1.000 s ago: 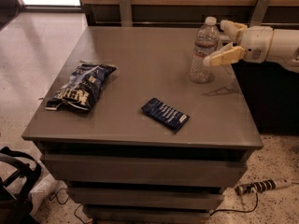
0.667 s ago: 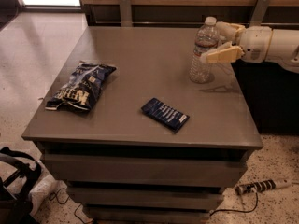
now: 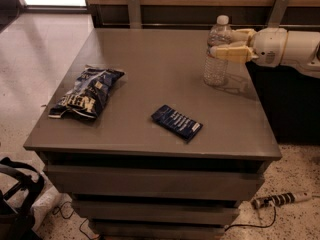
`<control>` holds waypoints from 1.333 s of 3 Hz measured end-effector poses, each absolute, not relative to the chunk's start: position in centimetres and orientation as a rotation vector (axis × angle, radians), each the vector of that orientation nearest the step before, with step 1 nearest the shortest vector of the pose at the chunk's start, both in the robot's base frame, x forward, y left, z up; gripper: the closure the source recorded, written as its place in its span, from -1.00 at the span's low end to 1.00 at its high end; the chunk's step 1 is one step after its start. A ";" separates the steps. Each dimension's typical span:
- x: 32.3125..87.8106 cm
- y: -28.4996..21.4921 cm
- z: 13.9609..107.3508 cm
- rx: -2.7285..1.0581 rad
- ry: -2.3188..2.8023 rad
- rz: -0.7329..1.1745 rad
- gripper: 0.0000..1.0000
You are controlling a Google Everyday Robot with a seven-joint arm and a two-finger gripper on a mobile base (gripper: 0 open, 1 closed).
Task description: Pick water bottle
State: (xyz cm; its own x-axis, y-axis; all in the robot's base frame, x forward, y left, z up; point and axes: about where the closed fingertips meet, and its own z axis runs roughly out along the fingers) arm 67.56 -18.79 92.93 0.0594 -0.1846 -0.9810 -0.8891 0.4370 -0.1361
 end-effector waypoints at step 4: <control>67.8 -17.6 94.0 -1.048 1.414 0.695 1.00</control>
Offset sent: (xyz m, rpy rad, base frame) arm 0.0005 0.0028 -0.0002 0.0007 0.0005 0.0044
